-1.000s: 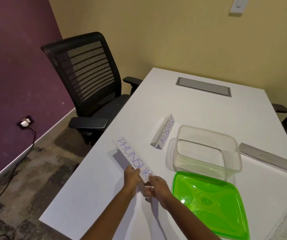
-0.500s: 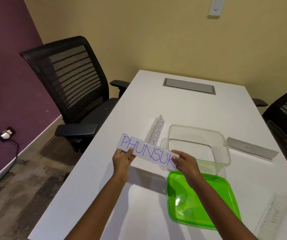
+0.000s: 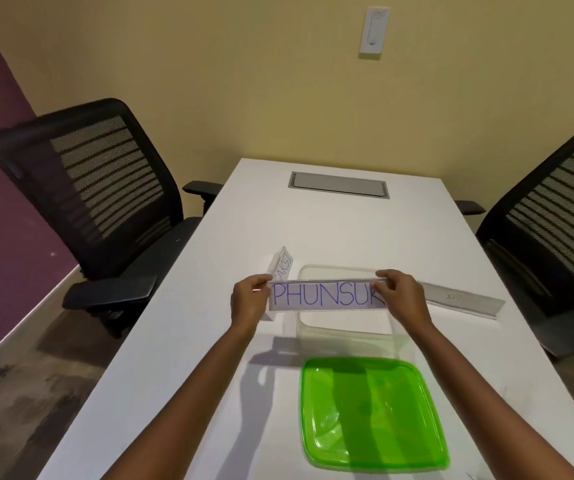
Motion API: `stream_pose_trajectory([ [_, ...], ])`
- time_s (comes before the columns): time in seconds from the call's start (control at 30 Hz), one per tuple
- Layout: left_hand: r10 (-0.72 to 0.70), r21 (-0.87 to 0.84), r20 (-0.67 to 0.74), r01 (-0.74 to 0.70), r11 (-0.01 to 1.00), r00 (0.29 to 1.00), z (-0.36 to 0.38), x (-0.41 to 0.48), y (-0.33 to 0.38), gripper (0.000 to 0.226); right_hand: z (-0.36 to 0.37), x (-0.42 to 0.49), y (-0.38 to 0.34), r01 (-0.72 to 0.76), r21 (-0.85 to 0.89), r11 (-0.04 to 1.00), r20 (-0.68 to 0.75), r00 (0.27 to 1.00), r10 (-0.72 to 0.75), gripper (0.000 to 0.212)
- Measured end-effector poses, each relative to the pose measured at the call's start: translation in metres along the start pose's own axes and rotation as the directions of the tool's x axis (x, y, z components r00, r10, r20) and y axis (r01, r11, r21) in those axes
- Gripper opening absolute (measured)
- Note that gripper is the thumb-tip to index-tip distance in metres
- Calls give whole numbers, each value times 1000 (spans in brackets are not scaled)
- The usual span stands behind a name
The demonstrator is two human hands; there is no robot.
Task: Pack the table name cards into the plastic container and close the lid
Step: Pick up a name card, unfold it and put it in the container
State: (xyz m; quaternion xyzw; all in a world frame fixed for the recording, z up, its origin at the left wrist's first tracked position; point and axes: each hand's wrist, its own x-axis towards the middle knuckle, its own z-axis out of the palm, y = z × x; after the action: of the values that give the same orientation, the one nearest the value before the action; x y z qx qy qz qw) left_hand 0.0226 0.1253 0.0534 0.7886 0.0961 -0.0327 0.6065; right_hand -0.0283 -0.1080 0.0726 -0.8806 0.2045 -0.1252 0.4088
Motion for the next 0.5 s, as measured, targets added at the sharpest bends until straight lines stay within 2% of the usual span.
stream_pose_trajectory([
  [0.13,30,85,72,-36,996,997,32,3,19,32,-11,16,3,-153,-81,985,26,987,156,38],
  [0.2,16,116,105,-28,993,994,46,5,25,34,-16,25,9,-236,-62,970,80,967,241,34],
  [0.33,-38,185,142,11,983,989,70,13,30,36,-18,37,25,-317,1,948,134,940,314,35],
  [0.4,-79,215,173,40,976,982,79,20,27,24,-17,42,32,-345,46,938,160,929,333,31],
  [0.47,-118,246,187,70,967,975,85,25,26,21,-13,47,37,-406,132,904,195,905,378,13],
  [0.5,-134,267,197,78,960,971,88,28,26,16,-12,50,38,-441,178,880,218,890,401,15],
])
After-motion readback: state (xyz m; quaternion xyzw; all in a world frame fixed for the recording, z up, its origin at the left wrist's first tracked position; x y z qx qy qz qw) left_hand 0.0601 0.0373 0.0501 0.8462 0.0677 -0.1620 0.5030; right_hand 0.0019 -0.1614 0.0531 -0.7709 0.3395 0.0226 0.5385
